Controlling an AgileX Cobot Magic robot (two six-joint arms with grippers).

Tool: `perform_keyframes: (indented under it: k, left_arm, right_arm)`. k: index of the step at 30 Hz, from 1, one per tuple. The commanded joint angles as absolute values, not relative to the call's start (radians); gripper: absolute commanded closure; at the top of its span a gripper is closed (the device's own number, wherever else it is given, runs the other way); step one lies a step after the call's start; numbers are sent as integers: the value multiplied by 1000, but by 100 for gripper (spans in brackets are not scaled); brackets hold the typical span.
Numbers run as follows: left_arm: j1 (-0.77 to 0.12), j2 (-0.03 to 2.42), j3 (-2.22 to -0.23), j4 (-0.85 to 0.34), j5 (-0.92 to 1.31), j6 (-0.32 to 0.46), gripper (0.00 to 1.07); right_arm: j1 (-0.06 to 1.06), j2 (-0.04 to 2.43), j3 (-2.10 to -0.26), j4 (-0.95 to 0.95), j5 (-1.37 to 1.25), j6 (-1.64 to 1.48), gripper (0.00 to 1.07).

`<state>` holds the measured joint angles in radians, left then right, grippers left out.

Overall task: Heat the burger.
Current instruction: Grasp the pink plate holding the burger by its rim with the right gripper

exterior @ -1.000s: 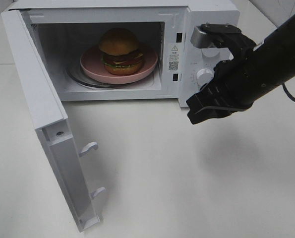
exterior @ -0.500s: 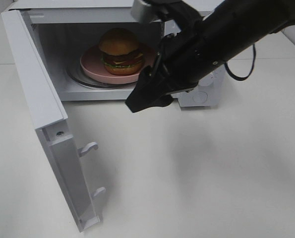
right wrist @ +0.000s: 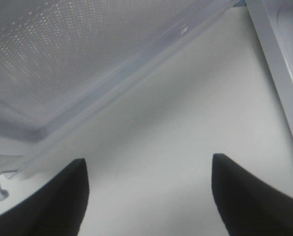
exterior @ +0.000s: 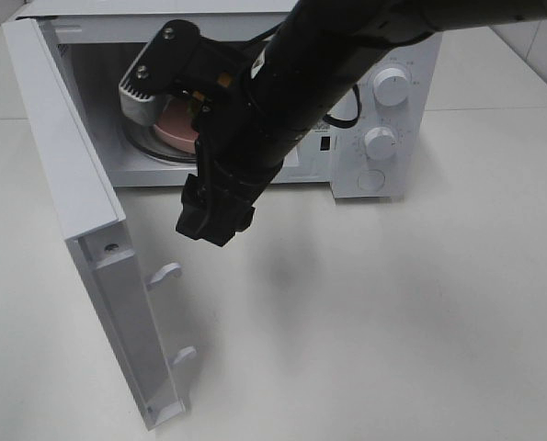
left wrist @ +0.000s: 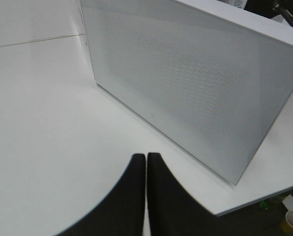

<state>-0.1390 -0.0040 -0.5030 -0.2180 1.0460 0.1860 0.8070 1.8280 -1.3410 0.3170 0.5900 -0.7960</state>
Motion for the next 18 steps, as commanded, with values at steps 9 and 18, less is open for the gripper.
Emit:
perform_keyframes:
  k: [9,18]
  left_arm:
    - [-139,-23,-500,-227,1038,188,106]
    - [-139,-23,-500,-227,1038,188,106]
  right_arm:
    - [849,1948,-1451,89,554,-775,42]
    - [849,2045,-1573,-94,569,-658,42]
